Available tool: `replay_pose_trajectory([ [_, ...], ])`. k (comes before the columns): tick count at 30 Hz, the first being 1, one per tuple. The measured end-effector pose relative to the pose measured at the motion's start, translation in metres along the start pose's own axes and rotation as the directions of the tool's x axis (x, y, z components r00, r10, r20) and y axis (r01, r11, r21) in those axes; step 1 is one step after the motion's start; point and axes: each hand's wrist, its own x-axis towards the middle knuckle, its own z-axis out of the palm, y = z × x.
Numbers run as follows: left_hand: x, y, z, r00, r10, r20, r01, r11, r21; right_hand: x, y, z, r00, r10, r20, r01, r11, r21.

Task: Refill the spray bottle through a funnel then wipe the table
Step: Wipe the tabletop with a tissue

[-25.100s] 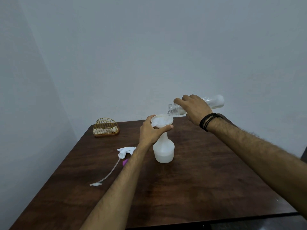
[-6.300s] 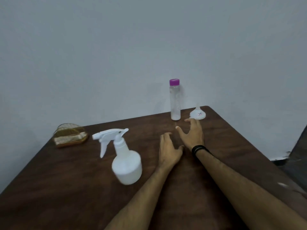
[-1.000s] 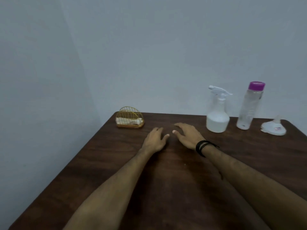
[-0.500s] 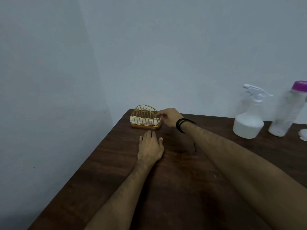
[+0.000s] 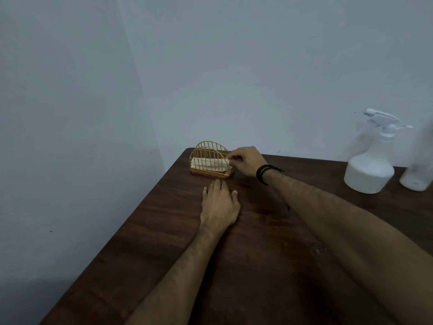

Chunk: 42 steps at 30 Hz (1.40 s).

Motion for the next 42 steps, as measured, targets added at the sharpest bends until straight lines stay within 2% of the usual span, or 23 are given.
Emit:
replay_pose_trajectory([
  [4,-0.001,0.001,-0.002,1.0,-0.003,0.007,0.003,1.0,-0.004,0.0,-0.007,-0.017,0.972,0.155,-0.174,-0.097,0.948,0.303],
  [7,-0.001,0.001,-0.004,1.0,-0.009,0.006,0.01,1.0,-0.019,-0.003,-0.013,-0.044,0.931,0.306,-0.2,-0.12,0.772,0.624],
  [11,-0.004,0.002,-0.009,1.0,-0.008,-0.002,0.008,0.998,-0.057,-0.022,-0.02,-0.092,0.908,0.389,-0.157,-0.107,0.576,0.811],
  [14,-0.011,0.006,-0.02,0.999,-0.006,-0.032,-0.001,0.979,-0.206,-0.049,-0.027,-0.123,0.913,0.402,-0.075,-0.18,0.562,0.807],
  [17,-0.024,0.024,-0.033,0.995,-0.051,-0.083,0.006,0.885,-0.465,-0.08,-0.031,-0.138,0.916,0.4,0.04,-0.289,0.586,0.757],
  [18,-0.029,0.035,-0.04,0.996,-0.066,-0.054,0.023,0.814,-0.581,-0.088,-0.032,-0.141,0.916,0.395,0.078,-0.315,0.585,0.747],
  [20,-0.039,0.062,-0.055,0.995,-0.038,0.089,0.095,0.575,-0.812,-0.107,-0.032,-0.141,0.912,0.381,0.153,-0.361,0.567,0.74],
  [21,-0.04,0.073,-0.061,0.991,-0.002,0.135,0.12,0.472,-0.874,-0.113,-0.033,-0.14,0.912,0.368,0.183,-0.374,0.56,0.739],
  [23,-0.044,0.089,-0.067,0.987,0.038,0.154,0.128,0.378,-0.917,-0.128,-0.035,-0.136,0.907,0.36,0.217,-0.392,0.538,0.746],
  [25,-0.049,0.096,-0.068,0.989,-0.01,0.147,0.139,0.392,-0.909,-0.144,-0.039,-0.133,0.902,0.37,0.222,-0.399,0.52,0.755],
  [28,-0.058,0.097,-0.066,0.976,-0.144,0.16,0.205,0.395,-0.895,-0.168,-0.044,-0.135,0.903,0.356,0.24,-0.412,0.564,0.715],
  [31,-0.071,0.101,-0.066,0.968,-0.141,0.206,0.244,0.368,-0.897,-0.192,-0.044,-0.135,0.907,0.358,0.222,-0.41,0.631,0.658],
  [35,-0.086,0.108,-0.069,0.957,-0.003,0.291,0.266,0.414,-0.87,-0.218,-0.039,-0.142,0.905,0.413,0.098,-0.38,0.686,0.62],
  [36,-0.088,0.106,-0.07,0.96,-0.003,0.28,0.25,0.463,-0.851,-0.224,-0.036,-0.148,0.899,0.431,0.076,-0.38,0.684,0.623],
  [37,-0.089,0.103,-0.071,0.97,-0.016,0.241,0.209,0.559,-0.802,-0.23,-0.034,-0.154,0.896,0.439,0.071,-0.384,0.685,0.619],
  [39,-0.092,0.092,-0.069,0.989,-0.018,0.145,0.099,0.809,-0.579,-0.243,-0.027,-0.162,0.895,0.432,0.11,-0.41,0.7,0.585],
  [41,-0.096,0.08,-0.061,0.991,0.02,0.134,0.03,0.932,-0.362,-0.258,-0.02,-0.162,0.887,0.428,0.174,-0.456,0.755,0.472],
  [42,-0.098,0.074,-0.055,0.986,0.038,0.162,0.012,0.954,-0.298,-0.265,-0.014,-0.158,0.884,0.429,0.189,-0.468,0.827,0.313],
])
